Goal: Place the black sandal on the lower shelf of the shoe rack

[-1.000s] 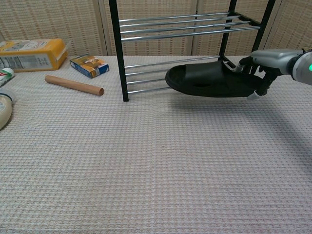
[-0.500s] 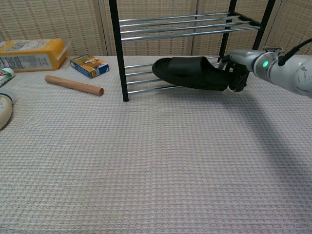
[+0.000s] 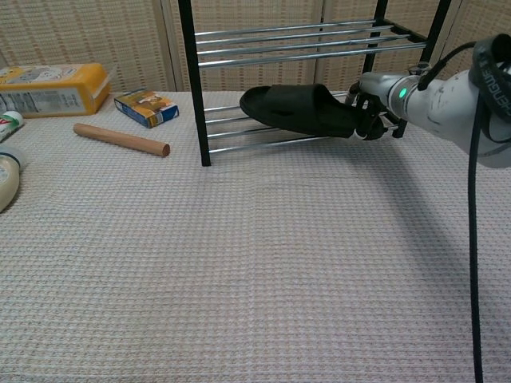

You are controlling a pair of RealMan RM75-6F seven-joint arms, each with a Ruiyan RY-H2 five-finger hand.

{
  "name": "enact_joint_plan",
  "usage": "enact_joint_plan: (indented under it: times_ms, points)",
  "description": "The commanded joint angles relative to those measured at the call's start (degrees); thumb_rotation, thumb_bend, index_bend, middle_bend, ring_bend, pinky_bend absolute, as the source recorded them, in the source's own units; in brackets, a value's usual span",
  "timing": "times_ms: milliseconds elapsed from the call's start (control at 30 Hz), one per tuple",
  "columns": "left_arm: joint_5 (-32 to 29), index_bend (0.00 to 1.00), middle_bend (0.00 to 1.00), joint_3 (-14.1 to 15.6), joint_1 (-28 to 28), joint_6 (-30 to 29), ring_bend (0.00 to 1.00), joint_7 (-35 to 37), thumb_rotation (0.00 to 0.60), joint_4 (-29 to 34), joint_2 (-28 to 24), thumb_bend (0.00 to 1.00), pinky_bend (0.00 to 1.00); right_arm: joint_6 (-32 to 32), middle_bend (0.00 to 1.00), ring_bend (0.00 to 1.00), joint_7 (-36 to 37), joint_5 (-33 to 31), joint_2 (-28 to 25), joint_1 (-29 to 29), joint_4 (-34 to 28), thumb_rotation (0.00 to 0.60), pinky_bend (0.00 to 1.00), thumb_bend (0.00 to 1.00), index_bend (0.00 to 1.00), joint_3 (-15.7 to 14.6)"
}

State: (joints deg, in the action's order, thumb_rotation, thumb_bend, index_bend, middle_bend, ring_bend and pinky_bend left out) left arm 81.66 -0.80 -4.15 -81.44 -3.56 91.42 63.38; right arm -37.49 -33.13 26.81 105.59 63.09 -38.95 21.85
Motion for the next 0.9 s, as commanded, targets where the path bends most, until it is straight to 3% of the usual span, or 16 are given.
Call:
enact_joint_plan:
  times_ms: [33,167,267,533,900]
  points:
    - [0.0,0.10,0.07,0.0,0.0,0.0,0.10,0.1,0.600,0.0,0.0,0.26,0.24,1.7,0.12,0.07,-0.1,-0.6,0.7,0.6,1.7,0.600,0.12,0.35,0.01,0.6]
    - [0.1,0.10,0.07,0.0,0.1,-0.1,0.10,0.2,0.600,0.0,0.1,0.26,0.24,4.6,0.00,0.00,-0.5,-1.6,0.2,0.6,1.8,0.600,0.04,0.07,0.00,0.7]
    - [0.1,0.10,0.07,0.0,0.1,0.0,0.10,0.2,0.600,0.0,0.2,0.26,0.24,4.8,0.00,0.00,0.2,-0.5,-0.4,0.2,0.9,0.600,0.04,0.02,0.00,0.3]
    - [0.3,0.10,0.07,0.0,-0.3,0.5,0.10,-0.5,0.600,0.5,0.3,0.26,0.24,3.5,0.01,0.00,0.6,2.5,-3.1,-2.2,-2.6,0.600,0.04,0.02,0.00,-2.2]
    - [0.3,0.10,0.07,0.0,-0.3,0.6,0.10,-1.3,0.600,1.4,0.1,0.26,0.24,3.3,0.14,0.00,-1.3,1.5,-5.1,-4.0,-4.4,0.600,0.04,0.08,0.00,-4.9]
